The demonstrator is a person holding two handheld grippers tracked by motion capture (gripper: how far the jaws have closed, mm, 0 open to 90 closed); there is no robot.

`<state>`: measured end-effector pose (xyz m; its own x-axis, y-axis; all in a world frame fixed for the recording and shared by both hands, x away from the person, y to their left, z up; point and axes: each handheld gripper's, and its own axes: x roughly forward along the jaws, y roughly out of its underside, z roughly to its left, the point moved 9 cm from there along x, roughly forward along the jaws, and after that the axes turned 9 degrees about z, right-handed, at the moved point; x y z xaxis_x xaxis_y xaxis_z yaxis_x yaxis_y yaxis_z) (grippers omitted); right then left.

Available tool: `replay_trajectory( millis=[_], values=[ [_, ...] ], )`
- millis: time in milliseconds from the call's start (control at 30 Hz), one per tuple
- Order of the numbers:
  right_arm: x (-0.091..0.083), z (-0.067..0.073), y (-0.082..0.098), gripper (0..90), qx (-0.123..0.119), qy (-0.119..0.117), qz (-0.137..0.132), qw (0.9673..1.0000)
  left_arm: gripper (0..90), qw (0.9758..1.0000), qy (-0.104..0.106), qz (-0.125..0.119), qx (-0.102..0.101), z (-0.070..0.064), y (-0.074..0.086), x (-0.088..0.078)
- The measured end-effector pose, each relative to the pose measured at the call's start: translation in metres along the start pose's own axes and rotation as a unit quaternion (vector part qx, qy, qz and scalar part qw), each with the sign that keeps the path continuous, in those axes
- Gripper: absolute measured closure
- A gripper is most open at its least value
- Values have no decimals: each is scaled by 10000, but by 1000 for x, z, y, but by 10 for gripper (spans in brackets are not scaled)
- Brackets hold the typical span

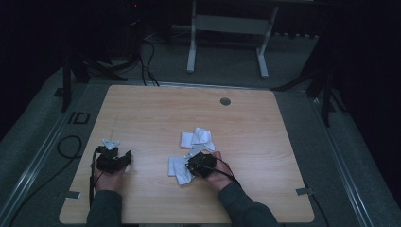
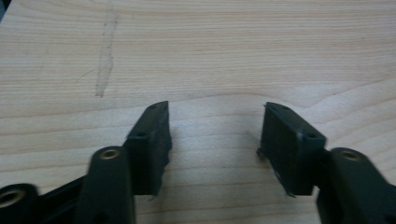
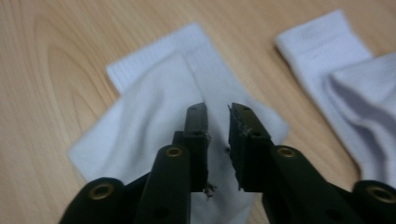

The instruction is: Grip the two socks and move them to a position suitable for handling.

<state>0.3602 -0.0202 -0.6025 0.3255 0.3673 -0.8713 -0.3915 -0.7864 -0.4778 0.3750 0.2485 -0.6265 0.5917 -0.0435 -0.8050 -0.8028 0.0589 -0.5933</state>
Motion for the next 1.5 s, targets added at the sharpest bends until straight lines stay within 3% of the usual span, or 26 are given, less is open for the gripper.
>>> replay_trajectory(
  millis=[167,333,367,400,500,567,1067,1300,1500],
  values=[
    [-10,7,-2,676,46,-88,-28,9999,521,9999,78,35,91,-3,0,-1],
    [-2,10,4,619,177,-258,160,9994,567,9997,152,30,212,-7,1,-2],
    [2,10,6,616,291,-367,238,9986,569,9996,164,23,217,-7,1,-2],
    [6,9,6,643,394,-474,274,9977,570,9996,164,21,220,-7,1,-2],
    [5,11,5,829,390,-644,211,9969,568,9996,172,8,226,-7,0,-1],
    [2,11,3,883,367,-566,165,9976,564,9996,175,12,231,-8,0,-1],
    [-42,0,-9,888,462,-253,-344,9980,559,9996,180,-4,238,-8,0,-1],
    [-80,-19,-11,888,540,81,-640,9965,559,9996,182,-2,238,-8,0,-1],
    [-101,-37,-4,888,687,278,-715,9947,559,9995,184,1,237,-8,1,-1]
  ],
)
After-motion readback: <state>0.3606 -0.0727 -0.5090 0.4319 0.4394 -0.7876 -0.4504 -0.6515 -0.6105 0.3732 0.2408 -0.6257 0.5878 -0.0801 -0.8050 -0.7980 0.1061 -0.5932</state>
